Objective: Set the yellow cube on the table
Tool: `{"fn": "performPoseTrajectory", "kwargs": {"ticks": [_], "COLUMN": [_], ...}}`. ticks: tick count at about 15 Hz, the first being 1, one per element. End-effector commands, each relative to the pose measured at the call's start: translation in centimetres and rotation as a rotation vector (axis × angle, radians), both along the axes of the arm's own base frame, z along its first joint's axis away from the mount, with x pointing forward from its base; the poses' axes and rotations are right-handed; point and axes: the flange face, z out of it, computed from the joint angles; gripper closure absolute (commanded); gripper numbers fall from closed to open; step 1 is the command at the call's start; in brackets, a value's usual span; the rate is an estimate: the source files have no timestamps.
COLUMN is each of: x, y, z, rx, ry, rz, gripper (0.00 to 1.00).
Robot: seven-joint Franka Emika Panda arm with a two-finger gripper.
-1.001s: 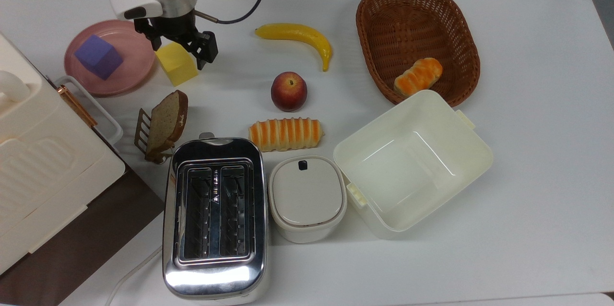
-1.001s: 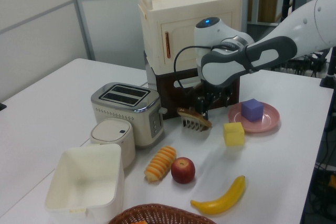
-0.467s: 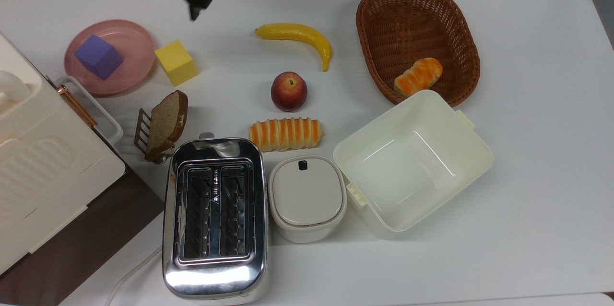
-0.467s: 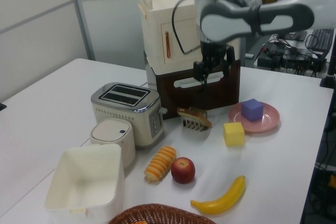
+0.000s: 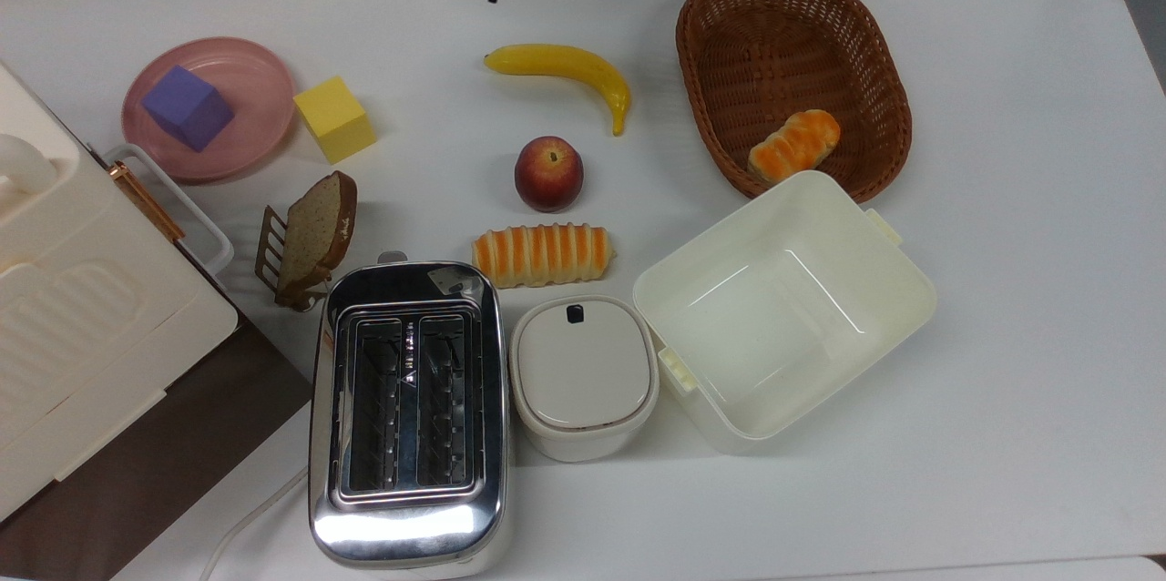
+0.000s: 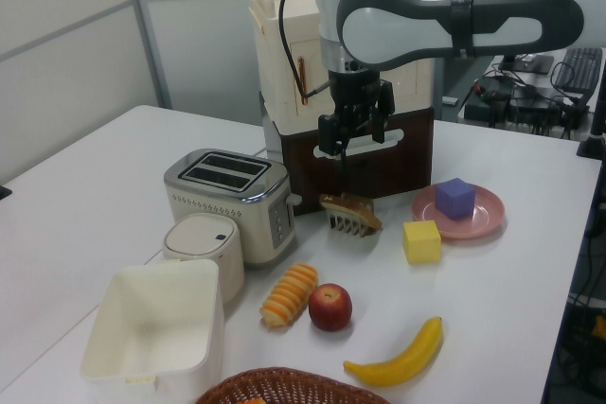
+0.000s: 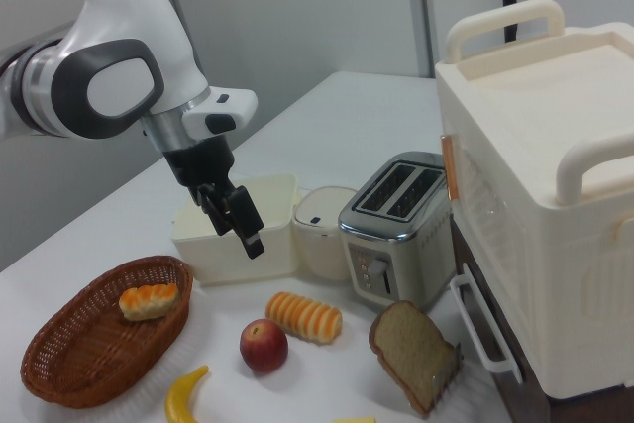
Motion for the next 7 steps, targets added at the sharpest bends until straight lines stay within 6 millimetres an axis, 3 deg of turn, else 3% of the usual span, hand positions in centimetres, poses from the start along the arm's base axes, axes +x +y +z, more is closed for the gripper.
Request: {"fn": "performPoseTrajectory", "kwargs": {"ticks": [1, 7], "x": [-0.5, -0.5], "y": [0.3, -2.7], "z": [0.7, 0.8], "rx": [0.041, 0.047], "ry": [0.015, 0.015], "rz": [0.029, 0.043], "gripper": [0.0, 0.0]}}
